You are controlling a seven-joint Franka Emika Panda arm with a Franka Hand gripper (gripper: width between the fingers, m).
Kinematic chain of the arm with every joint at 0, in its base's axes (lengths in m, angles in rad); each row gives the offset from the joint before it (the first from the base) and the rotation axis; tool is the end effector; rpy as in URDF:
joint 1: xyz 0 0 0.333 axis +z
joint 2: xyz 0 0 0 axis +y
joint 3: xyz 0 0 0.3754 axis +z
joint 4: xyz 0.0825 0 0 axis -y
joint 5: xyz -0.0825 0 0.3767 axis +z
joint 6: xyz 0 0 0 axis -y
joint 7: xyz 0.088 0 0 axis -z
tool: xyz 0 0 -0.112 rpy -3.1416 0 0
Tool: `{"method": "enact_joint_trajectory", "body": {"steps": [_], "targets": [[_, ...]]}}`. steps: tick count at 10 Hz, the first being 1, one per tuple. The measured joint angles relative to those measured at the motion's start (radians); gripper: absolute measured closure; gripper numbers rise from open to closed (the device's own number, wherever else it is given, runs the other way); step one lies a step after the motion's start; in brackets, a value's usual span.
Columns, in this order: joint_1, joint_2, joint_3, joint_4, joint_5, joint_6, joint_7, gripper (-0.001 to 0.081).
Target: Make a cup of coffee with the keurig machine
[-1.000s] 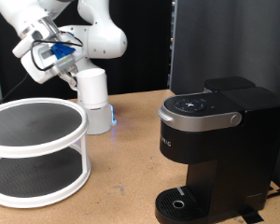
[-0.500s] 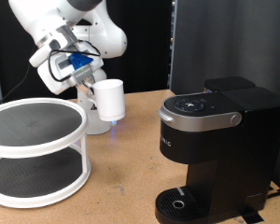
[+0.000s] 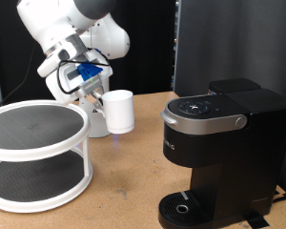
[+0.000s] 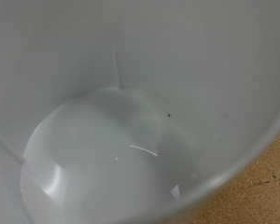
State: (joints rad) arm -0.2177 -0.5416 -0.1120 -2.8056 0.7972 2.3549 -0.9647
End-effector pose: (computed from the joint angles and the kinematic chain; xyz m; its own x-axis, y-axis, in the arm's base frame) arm 0.3076 -0.0922 0.4200 0.9054 -0.0179 0.4242 0.1796 -0.8892 -0.4208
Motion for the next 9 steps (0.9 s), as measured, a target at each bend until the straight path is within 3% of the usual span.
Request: {"method": "enact_joint_trajectory", "body": {"steps": [4,9], "targets": [[0.000,0.022,0.010,0.004,-0.015,0.003,0.000,0.0738],[0.019,0.122,0.060,-0.007,0.033,0.138,-0.022,0.0738]]}}
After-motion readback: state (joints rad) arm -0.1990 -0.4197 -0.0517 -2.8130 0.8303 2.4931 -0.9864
